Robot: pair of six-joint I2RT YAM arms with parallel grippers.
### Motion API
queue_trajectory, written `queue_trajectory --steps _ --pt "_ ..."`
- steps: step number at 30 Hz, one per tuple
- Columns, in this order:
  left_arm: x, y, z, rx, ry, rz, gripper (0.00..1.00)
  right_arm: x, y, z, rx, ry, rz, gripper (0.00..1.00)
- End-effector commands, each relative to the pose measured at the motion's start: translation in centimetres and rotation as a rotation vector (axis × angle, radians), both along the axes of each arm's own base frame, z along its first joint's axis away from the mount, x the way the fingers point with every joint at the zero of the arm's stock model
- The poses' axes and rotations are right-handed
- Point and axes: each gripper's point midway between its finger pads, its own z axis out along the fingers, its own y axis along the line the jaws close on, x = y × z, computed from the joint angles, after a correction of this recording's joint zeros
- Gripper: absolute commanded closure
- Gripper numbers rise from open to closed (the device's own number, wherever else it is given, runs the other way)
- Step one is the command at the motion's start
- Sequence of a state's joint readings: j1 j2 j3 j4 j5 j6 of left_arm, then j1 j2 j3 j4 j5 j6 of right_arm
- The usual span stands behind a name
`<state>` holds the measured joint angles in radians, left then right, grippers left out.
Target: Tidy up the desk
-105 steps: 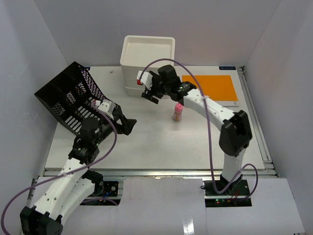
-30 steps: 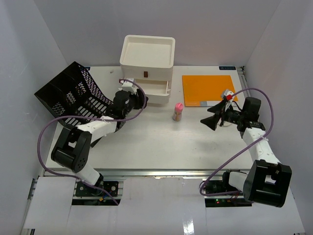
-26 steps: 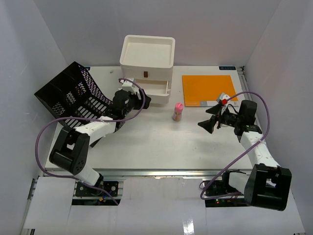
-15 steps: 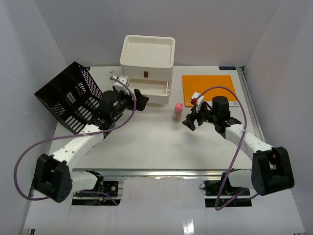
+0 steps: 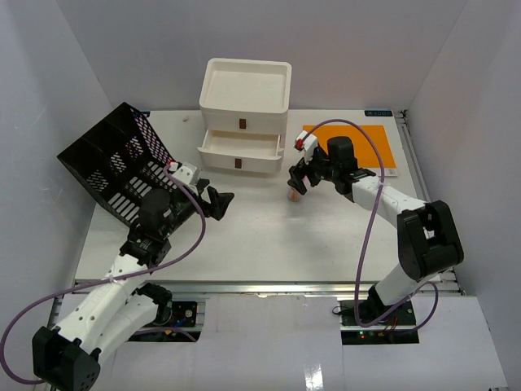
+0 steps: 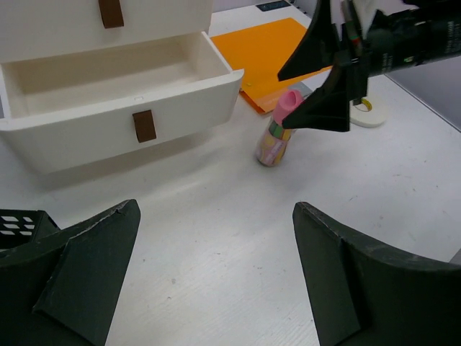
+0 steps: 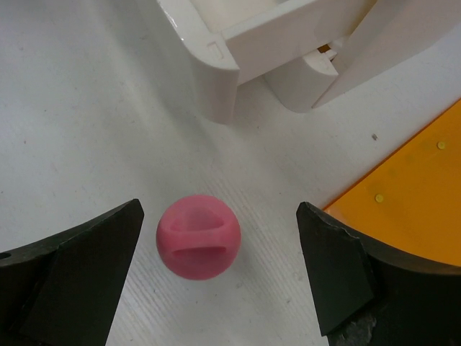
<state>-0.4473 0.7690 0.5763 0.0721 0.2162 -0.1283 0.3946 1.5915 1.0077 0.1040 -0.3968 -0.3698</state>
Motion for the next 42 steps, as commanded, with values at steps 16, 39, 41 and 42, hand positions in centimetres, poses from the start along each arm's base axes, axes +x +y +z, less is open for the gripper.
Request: queue_trajectory --steps 16,39,41,42 --pt "-3.2 -3.7 -0.1 -0.033 -0.090 -0.295 0.02 0.5 1.4 -1.6 0.027 0.070 0.008 0.69" --pt "-1.9 -19.7 -4.0 0.098 -0.259 -0.512 0.02 -9.9 -1.0 7.0 0.326 0.221 0.119 0.92" --pt "-0.9 -21.1 -3.8 0.101 -0.268 -0.496 0.02 -10.8 -1.1 7.3 0.336 0.213 0.135 0.92" --pt "-0.5 -21.8 -3.7 0.101 -0.271 -0.491 0.02 -11.2 -1.2 7.5 0.341 0.206 0.141 0.92"
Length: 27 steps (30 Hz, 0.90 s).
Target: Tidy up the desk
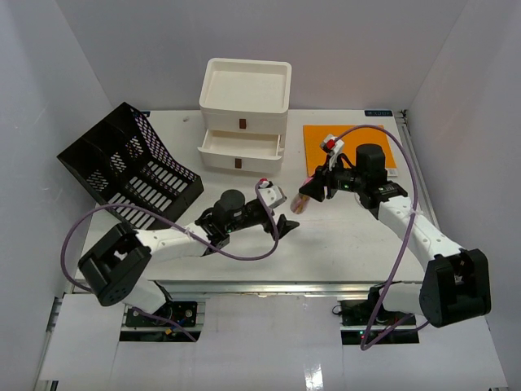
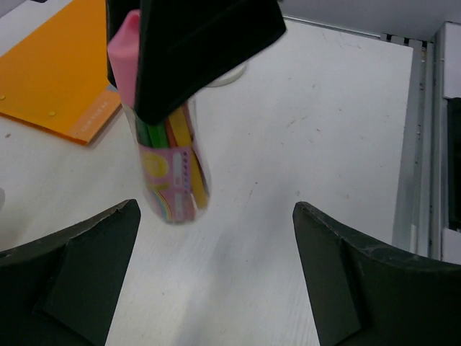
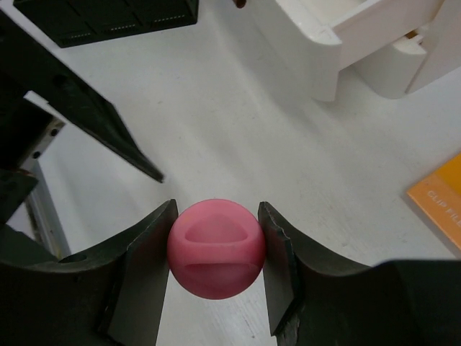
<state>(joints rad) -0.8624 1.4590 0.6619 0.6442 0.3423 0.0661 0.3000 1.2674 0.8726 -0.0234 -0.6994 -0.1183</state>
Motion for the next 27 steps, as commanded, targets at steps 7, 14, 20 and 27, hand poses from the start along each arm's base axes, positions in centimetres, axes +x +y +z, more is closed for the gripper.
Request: queue_trajectory --steps 7,14,20,27 --pt "3.2 -6.5 3.8 -0.054 -0.135 0.040 0.02 -4.2 0.2 3.3 0.120 -0.040 0.089 0.92" --pt "3.1 -7.4 3.2 -0.025 -0.109 0.047 0.37 -4.3 -0.1 3.9 0.138 -0.060 0.076 0.92" --pt "2.7 -6.6 3.8 -0.023 -0.104 0.063 0.69 -3.8 -0.5 3.9 0.132 -0.069 0.054 0.92" --pt "2.2 -5.9 3.7 -0.019 -0.089 0.066 1.00 -3.9 -0.9 4.1 0.120 -0.116 0.067 0.29"
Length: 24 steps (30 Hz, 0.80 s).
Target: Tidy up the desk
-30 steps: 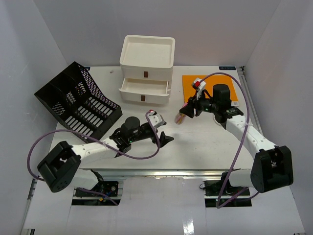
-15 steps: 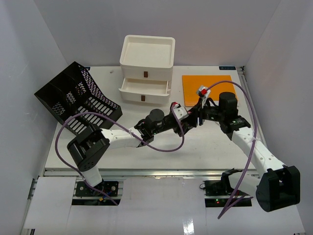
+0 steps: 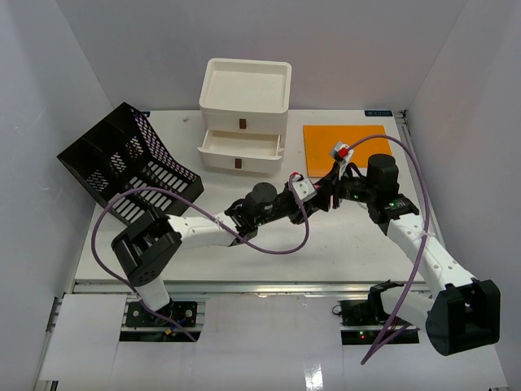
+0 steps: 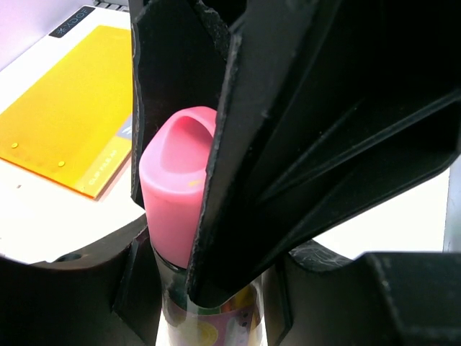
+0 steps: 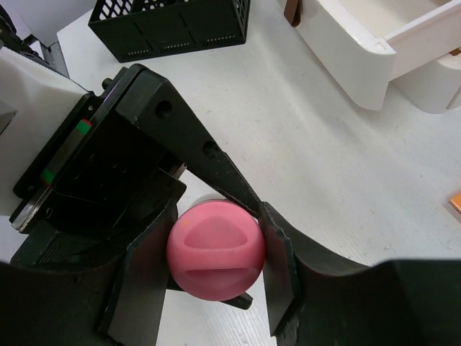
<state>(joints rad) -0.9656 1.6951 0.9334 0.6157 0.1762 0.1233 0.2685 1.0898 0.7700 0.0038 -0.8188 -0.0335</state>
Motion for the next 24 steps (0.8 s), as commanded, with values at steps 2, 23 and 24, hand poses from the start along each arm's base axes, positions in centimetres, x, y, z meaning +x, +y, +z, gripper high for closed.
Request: queue_trajectory --steps 2,23,24 --pt "-1.0 1.1 2.3 -0.032 -0.009 -0.001 1.00 0.4 -0.8 2.1 0.006 -0.147 -0.004 0.15" --pt "13.7 14.6 7.1 0.512 -0.255 0.280 1.00 0.5 -7.1 1.3 0.019 -0.259 -0.013 0.03" --pt "14.7 14.9 7.2 0.550 -0.299 0.275 1.00 0.5 -7.1 1.0 0.021 -0.253 -0.011 0.03"
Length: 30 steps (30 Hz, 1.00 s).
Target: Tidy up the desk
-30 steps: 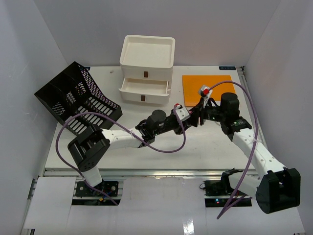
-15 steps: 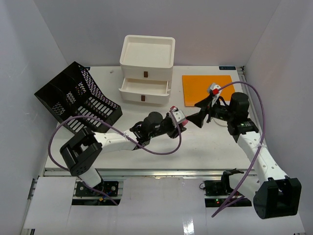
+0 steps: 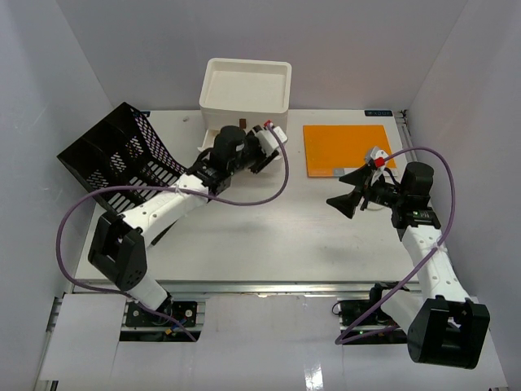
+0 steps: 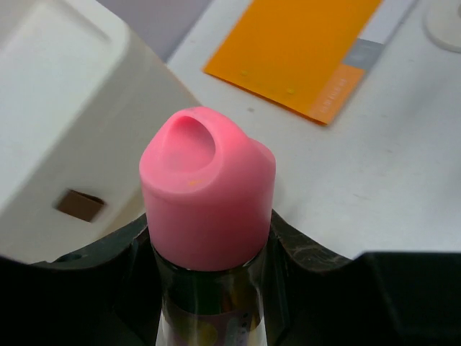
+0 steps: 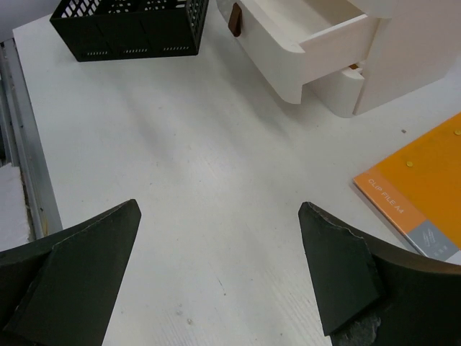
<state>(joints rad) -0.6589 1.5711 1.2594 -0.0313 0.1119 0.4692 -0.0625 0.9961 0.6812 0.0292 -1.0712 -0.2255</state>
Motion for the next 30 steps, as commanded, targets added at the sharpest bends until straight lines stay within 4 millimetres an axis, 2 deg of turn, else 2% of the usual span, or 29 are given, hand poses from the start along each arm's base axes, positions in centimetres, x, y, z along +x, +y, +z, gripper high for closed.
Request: queue_trajectory --steps 1,7,11,15,17,19,20,23,26,30 --pt "3.3 2.2 0.7 0.264 -0.139 -0.031 1.00 -0.6 0.2 0.3 0.005 -0.057 0.048 0.03" --pt "8.1 3.8 -0.7 0.343 -0.147 -0.009 1.00 -0.3 -0.4 0.1 0.003 -0.058 0.030 0.03" --pt "10.7 4.7 -3.0 0.394 -0.150 0.036 0.99 -0.2 -0.6 -0.1 0.003 -0.053 0.022 0.03" --pt "12.8 5.4 -3.5 0.400 -0.175 0.083 0.92 0.0 -0.9 -0.3 0.006 -0.047 0.016 0.03" --pt "13.1 5.4 -3.4 0.397 -0.184 0.093 0.87 0.0 -0.9 -0.4 0.008 -0.045 0.016 0.03" --pt "13.0 5.4 -3.4 0.392 -0.188 0.090 0.59 0.1 -1.0 -0.5 0.010 -0.044 0.010 0.03" --pt "12.8 5.4 -3.2 0.387 -0.195 0.089 0.52 0.1 -1.1 -0.6 0.010 -0.043 0.009 0.03" --pt "12.3 5.7 -2.6 0.368 -0.218 0.098 0.44 0.2 -1.2 -0.8 0.010 -0.040 0.004 0.03" --pt "11.6 5.9 -2.3 0.346 -0.219 0.104 0.25 0.2 -1.5 -1.1 0.013 -0.037 0.000 0.03" --pt "11.2 6.1 -0.7 0.318 -0.233 0.117 0.22 0.3 -1.9 -1.3 0.016 -0.036 -0.007 0.03"
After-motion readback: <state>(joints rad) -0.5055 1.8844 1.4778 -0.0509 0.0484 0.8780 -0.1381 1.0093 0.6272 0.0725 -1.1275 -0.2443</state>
